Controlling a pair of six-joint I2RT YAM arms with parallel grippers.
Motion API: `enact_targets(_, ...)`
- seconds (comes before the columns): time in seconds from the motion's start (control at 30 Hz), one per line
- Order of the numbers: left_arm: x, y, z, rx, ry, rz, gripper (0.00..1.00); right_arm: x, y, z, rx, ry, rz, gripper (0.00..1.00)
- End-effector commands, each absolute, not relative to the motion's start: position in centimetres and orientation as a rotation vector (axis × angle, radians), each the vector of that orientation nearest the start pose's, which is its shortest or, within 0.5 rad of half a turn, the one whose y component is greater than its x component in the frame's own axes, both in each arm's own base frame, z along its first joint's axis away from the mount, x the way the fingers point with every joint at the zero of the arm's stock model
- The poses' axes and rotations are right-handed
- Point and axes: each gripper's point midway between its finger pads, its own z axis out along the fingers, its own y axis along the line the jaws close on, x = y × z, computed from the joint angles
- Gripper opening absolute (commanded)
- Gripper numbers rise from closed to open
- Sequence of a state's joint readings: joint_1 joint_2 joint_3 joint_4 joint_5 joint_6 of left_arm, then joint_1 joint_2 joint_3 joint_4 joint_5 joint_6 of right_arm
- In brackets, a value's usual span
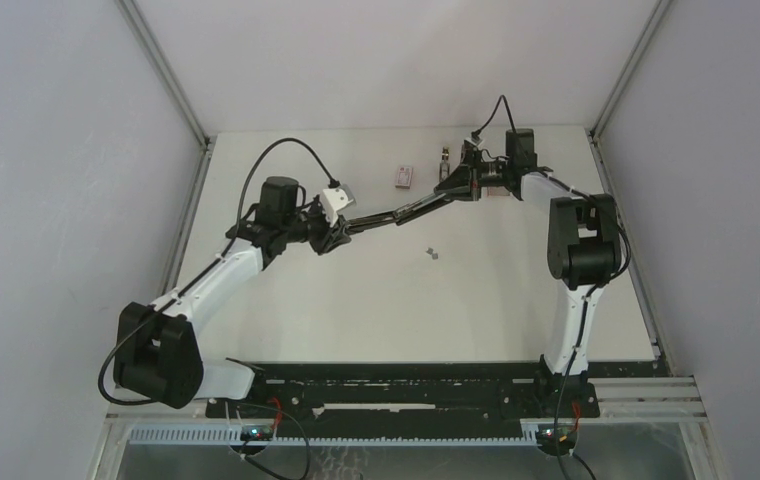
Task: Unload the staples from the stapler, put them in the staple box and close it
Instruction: Unload the staple.
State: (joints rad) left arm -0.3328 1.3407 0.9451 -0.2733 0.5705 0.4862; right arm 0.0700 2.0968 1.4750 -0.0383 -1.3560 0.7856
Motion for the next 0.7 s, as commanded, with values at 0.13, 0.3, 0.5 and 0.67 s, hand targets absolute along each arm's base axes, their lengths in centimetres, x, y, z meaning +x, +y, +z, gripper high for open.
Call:
enact_targets(0.13,32.2,-18.1,14.3,1.112,1.903,-0.496,0.14,40.2,20.4,23.5,-0.163,2.158,2.035,0.0)
enact_targets(0.3,32.2,-18.0,13.9,1.105,1.914,-0.496,0.15,40.0,20.4,23.9,-0.167,2.15,2.038,0.0)
enact_targets(0.5,32.3,-18.1,13.0,1.09,1.938,-0.507,0.15,39.9,20.4,24.5,-0.176,2.139,2.036,0.0)
enact_targets(0.67,32.7,-18.0,12.4,1.062,1.972,-0.503,0.19,39.8,20.8,23.9,-0.162,2.147,2.045,0.0)
